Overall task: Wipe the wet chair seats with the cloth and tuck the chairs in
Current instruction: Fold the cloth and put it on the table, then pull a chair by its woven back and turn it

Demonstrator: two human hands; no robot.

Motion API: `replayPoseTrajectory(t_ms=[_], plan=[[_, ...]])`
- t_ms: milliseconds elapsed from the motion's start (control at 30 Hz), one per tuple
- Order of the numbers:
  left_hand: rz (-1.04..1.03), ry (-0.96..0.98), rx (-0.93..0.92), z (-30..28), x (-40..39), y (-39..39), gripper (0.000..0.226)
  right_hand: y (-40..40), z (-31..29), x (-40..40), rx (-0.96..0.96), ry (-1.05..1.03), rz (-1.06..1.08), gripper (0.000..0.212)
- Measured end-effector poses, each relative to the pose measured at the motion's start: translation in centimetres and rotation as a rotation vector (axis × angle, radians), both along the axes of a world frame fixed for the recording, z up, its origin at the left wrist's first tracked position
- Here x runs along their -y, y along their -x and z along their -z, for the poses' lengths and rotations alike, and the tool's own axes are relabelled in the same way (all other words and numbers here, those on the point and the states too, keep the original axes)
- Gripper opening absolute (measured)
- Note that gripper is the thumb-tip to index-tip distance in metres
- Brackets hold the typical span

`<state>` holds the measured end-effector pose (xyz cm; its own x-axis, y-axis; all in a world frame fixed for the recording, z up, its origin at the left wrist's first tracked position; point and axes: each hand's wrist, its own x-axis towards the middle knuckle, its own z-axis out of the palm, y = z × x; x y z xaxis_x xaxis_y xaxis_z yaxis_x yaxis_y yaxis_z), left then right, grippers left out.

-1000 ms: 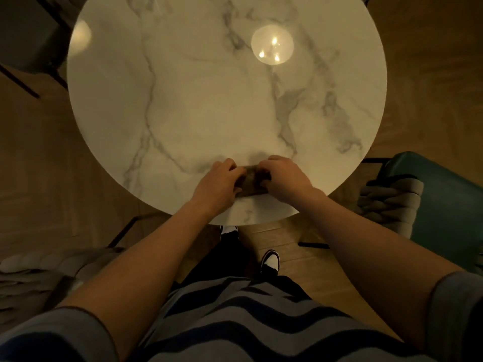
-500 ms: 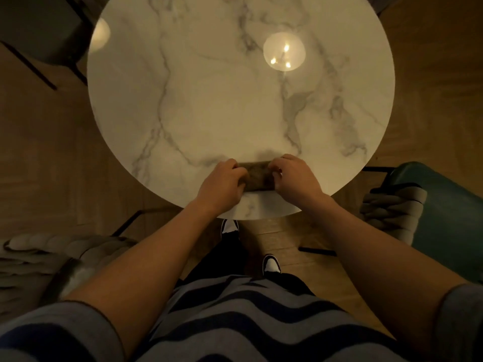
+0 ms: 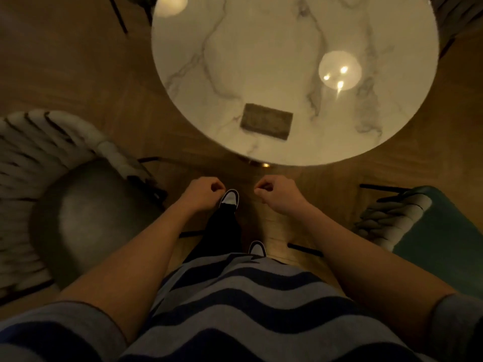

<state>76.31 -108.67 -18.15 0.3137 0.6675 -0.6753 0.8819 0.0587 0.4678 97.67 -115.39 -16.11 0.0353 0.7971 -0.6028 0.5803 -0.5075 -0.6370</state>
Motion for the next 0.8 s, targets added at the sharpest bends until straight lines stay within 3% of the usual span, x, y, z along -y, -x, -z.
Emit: replayPoseTrajectory(t_ms=[133, 400, 500, 800], plan=[[-0.167, 0.024, -0.015, 0.4, 7.0, 4.3, 0.015, 1.8, 0.5, 3.3, 0.029, 0.054, -0.196, 0.015], [-0.488, 0.096, 0.002, 0.8, 19.0, 11.6, 0.019, 8.0, 1.7, 8.3, 0.029, 0.145, -0.476, 0.006], [-0.545, 0.107, 0.002, 1.2, 23.2, 14.4, 0.019, 12.2, 1.8, 10.0, 0.031, 0.175, -0.625, 0.016], [-0.827, 0.135, 0.029, 1.0, 34.9, 27.4, 0.024, 28.6, 2.1, 16.2, 0.038, 0.184, -0.888, 0.013]])
